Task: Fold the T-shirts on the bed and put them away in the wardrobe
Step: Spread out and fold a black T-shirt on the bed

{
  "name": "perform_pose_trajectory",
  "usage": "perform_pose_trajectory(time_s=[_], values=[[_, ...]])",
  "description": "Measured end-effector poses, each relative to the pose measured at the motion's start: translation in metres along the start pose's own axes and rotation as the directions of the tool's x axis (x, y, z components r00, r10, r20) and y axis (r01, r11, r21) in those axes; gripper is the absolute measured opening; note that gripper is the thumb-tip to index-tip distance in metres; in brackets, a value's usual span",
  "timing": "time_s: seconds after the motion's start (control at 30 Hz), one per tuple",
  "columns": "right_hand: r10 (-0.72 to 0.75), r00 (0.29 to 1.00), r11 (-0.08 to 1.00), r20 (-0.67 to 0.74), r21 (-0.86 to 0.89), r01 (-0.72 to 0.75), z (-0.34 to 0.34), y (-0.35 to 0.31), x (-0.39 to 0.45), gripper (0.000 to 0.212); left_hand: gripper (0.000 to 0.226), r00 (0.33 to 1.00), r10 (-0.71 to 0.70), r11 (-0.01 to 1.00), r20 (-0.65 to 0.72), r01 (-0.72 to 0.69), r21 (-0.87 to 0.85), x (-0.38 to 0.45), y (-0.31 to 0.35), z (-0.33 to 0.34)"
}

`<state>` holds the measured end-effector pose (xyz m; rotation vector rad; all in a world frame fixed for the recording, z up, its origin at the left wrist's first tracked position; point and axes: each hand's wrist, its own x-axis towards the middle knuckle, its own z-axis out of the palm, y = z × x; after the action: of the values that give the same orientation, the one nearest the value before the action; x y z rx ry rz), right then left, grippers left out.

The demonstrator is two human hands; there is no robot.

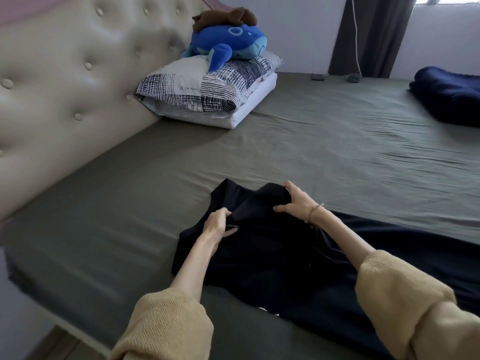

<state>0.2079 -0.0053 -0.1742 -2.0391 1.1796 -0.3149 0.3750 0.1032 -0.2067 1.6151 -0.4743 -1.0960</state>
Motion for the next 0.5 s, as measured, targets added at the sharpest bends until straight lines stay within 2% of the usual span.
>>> perform_pose_trajectory(time_s=[0.07,0.13,0.2,0.27,0.33,0.4,0.5], values=[[0.070,0.997,0.997,0.040,0.012,-0.070,0.000,0.003,-0.002,0.059,0.028,0.999,0.000,0.998,0.035,0.002,-0.059,-0.004,0.005,0.000],[0.085,0.996,0.996,0.019,0.008,-0.085,0.000,0.006,-0.003,0.065,0.037,0.998,0.014,1.000,0.058,-0.014,-0.005,-0.005,0.003,-0.001],[0.128,0.991,0.989,-0.035,-0.075,-0.131,-0.004,0.008,-0.006,0.069,0.018,0.998,0.033,0.996,0.058,-0.038,0.080,-0.002,-0.003,-0.001],[0.211,0.976,0.955,-0.051,-0.200,-0.217,-0.014,0.010,-0.010,0.070,0.021,0.997,0.073,0.990,0.018,-0.075,0.122,-0.001,-0.008,0.000],[0.284,0.959,0.923,0.006,-0.272,-0.271,-0.023,0.011,-0.019,0.067,0.024,0.996,0.088,0.991,-0.024,-0.086,0.099,-0.001,-0.008,0.001],[0.303,0.952,0.922,0.045,-0.266,-0.281,-0.030,0.013,-0.027,0.058,0.024,0.994,0.101,0.993,-0.041,-0.098,0.064,0.000,-0.008,0.002],[0.341,0.939,0.910,0.036,-0.263,-0.320,-0.036,0.020,-0.039,0.059,0.019,0.995,0.091,0.993,-0.051,-0.086,0.079,-0.004,-0.007,0.002]])
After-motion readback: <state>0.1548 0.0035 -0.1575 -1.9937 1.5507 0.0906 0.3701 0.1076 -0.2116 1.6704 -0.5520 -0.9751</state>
